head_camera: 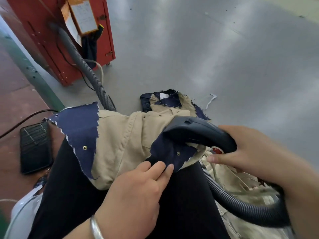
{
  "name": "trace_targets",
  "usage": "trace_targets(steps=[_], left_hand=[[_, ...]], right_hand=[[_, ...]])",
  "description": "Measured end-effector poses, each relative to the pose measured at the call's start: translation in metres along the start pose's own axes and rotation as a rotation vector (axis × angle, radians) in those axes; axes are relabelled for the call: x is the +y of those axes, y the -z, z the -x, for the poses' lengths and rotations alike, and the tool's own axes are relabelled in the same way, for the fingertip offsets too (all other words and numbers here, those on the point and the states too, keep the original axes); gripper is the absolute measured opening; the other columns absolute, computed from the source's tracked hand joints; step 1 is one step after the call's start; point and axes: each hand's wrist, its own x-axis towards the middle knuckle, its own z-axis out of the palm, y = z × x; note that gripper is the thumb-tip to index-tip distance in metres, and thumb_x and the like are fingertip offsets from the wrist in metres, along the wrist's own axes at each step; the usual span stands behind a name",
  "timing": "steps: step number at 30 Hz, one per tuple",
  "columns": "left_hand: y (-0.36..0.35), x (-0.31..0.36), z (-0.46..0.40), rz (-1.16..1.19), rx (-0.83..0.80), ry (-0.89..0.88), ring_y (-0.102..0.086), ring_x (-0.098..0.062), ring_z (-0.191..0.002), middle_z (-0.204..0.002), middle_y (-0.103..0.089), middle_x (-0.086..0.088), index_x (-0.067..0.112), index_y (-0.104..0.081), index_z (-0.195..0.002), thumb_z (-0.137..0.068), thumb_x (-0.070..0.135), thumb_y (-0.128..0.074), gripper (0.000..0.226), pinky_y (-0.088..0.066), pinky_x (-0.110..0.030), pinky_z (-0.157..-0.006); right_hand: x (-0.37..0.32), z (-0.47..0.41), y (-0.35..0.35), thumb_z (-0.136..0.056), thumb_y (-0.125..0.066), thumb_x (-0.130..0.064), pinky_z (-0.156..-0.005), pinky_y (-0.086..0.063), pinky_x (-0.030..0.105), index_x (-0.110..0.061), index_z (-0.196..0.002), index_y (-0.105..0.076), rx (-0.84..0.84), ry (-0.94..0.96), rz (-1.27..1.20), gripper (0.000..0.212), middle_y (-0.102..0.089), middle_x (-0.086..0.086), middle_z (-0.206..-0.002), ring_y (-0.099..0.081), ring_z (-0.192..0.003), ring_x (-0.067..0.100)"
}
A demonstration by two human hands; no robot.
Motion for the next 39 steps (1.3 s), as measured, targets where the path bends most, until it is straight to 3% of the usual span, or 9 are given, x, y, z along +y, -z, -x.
trace_targets(steps=[5,11,16,19,21,24,28,32,39], left_hand=[[0.003,0.001,0.002,0.006,-0.012,0.003,-0.059,-0.012,-0.070,-0.097,-0.064,0.008,0.014,-0.064,-0.123,-0.048,0.019,-0.071,0.076,-0.054,-0.024,-0.051],[0.005,0.008,0.006,0.047,-0.055,0.001,-0.060,-0.013,-0.072,-0.099,-0.063,0.010,0.018,-0.064,-0.123,-0.061,0.019,-0.060,0.062,-0.054,-0.026,-0.055],[0.011,0.003,-0.022,0.130,0.157,0.286,-0.062,-0.014,-0.084,-0.096,-0.060,0.010,0.028,-0.038,-0.121,-0.098,0.037,-0.032,0.025,-0.049,-0.031,-0.074],[0.009,-0.009,-0.049,0.243,0.161,0.492,-0.065,-0.019,-0.079,-0.080,-0.066,0.002,0.024,-0.018,-0.133,-0.087,0.056,-0.049,0.064,-0.052,-0.037,-0.077],[0.014,-0.016,-0.062,0.333,0.044,0.514,-0.066,-0.013,-0.067,-0.069,-0.067,0.003,0.026,-0.030,-0.124,-0.079,0.058,-0.061,0.063,-0.054,-0.037,-0.072],[0.015,-0.020,-0.059,0.412,0.061,0.431,-0.057,-0.004,-0.058,-0.062,-0.057,0.012,0.037,-0.041,-0.092,-0.073,0.047,-0.071,0.037,-0.051,-0.032,-0.063],[0.009,-0.016,-0.035,0.221,0.253,0.200,-0.045,-0.008,-0.077,-0.083,-0.045,0.016,0.034,-0.055,-0.073,-0.067,0.019,-0.067,0.020,-0.042,-0.027,-0.061],[-0.004,-0.008,-0.012,0.156,0.353,-0.050,-0.060,-0.017,-0.093,-0.105,-0.064,0.005,0.022,-0.070,-0.085,-0.076,0.012,-0.050,0.024,-0.050,-0.030,-0.073],[-0.024,0.009,-0.004,0.126,0.460,-0.099,-0.067,-0.017,-0.094,-0.109,-0.069,-0.002,0.013,-0.075,-0.100,-0.094,0.007,-0.043,0.033,-0.055,-0.030,-0.067]], right_hand=[[0.002,-0.015,0.007,-0.073,-0.085,-0.032,-0.043,-0.047,0.023,-0.025,-0.081,-0.060,-0.004,0.042,-0.170,0.027,-0.060,-0.008,-0.057,-0.055,-0.042,0.008],[0.018,-0.043,0.015,-0.082,-0.079,-0.033,-0.048,-0.043,0.025,-0.022,-0.093,-0.053,0.302,-0.178,-0.242,0.030,-0.060,-0.001,-0.068,-0.061,-0.047,0.019],[0.022,-0.025,0.021,-0.078,-0.081,-0.035,-0.042,-0.048,0.025,-0.026,-0.090,-0.056,0.340,-0.176,-0.273,0.029,-0.062,-0.003,-0.056,-0.060,-0.038,0.011],[0.014,-0.002,0.018,-0.072,-0.079,-0.044,-0.040,-0.045,0.020,-0.029,-0.089,-0.057,0.307,-0.154,-0.218,0.032,-0.062,-0.005,-0.053,-0.060,-0.037,0.008],[0.010,0.015,0.014,-0.066,-0.076,-0.054,-0.043,-0.047,0.022,-0.031,-0.086,-0.057,0.294,-0.146,-0.202,0.036,-0.064,-0.011,-0.059,-0.059,-0.038,0.006],[0.006,0.037,0.009,-0.059,-0.070,-0.067,-0.046,-0.048,0.033,-0.042,-0.086,-0.054,0.283,-0.160,-0.211,0.040,-0.065,-0.014,-0.059,-0.058,-0.039,0.006],[0.010,0.051,0.008,-0.053,-0.066,-0.080,-0.047,-0.051,0.038,-0.044,-0.093,-0.055,0.255,-0.215,-0.276,0.055,-0.067,-0.012,-0.068,-0.061,-0.040,0.011],[0.017,0.055,0.007,-0.048,-0.059,-0.088,-0.048,-0.050,0.039,-0.043,-0.095,-0.054,0.251,-0.244,-0.212,0.065,-0.067,-0.008,-0.065,-0.060,-0.043,0.015],[0.016,0.060,0.021,-0.054,-0.052,-0.096,-0.043,-0.053,0.037,-0.044,-0.094,-0.056,0.176,-0.195,-0.056,0.066,-0.062,-0.006,-0.060,-0.056,-0.042,0.014]])
